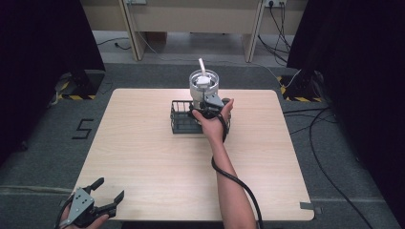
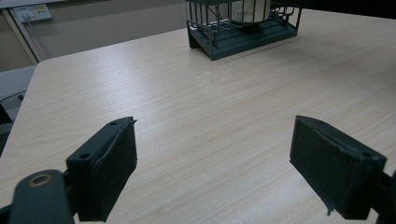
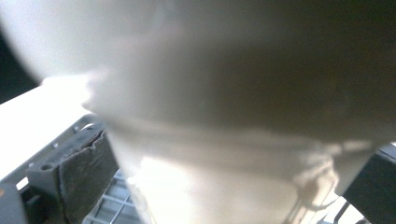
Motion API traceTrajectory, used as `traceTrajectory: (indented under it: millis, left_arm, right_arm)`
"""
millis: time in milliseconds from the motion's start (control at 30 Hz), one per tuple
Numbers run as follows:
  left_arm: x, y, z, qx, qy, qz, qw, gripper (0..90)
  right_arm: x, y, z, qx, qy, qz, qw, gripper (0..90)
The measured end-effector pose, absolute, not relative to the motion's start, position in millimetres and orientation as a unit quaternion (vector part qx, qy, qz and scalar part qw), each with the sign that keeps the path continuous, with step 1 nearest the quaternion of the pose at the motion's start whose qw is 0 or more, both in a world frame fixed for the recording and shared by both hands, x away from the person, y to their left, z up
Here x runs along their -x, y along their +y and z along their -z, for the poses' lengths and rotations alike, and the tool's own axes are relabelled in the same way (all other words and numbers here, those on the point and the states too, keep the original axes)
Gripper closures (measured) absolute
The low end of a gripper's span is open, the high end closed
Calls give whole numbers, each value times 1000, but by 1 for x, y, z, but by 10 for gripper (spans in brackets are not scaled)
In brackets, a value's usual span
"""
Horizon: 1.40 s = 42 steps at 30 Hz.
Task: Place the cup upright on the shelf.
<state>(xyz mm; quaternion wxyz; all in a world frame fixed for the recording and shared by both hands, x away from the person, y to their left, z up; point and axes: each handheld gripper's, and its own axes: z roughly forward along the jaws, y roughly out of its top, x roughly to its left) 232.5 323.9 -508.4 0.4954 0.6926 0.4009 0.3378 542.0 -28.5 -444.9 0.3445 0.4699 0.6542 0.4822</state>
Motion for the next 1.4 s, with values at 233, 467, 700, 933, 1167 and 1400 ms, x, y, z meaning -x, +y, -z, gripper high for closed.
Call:
traceTrajectory:
  millis: [233, 467, 700, 933, 1167, 1400]
  left_arm:
    - [-233, 324, 508, -692, 401, -339, 495, 141]
    - [-234, 323, 508, -693, 398, -340, 495, 141]
    - [-233, 322, 508, -694, 397, -341, 494, 141]
    - [-233, 322, 508, -695, 396, -341, 494, 141]
    - [-233, 321, 508, -696, 394, -341, 494, 141]
    - [-233, 320, 507, -696, 393, -343, 493, 141]
  right_arm:
    - [-539, -31, 442, -470, 649, -488, 346, 2]
    - [-532, -40, 437, -465, 657, -481, 346, 2]
    - [-524, -46, 430, -461, 654, -494, 340, 2]
    - [-515, -49, 427, -454, 661, -495, 334, 2]
    - [-507, -53, 428, -450, 669, -492, 330, 6]
    - [-496, -60, 427, -444, 675, -489, 329, 12]
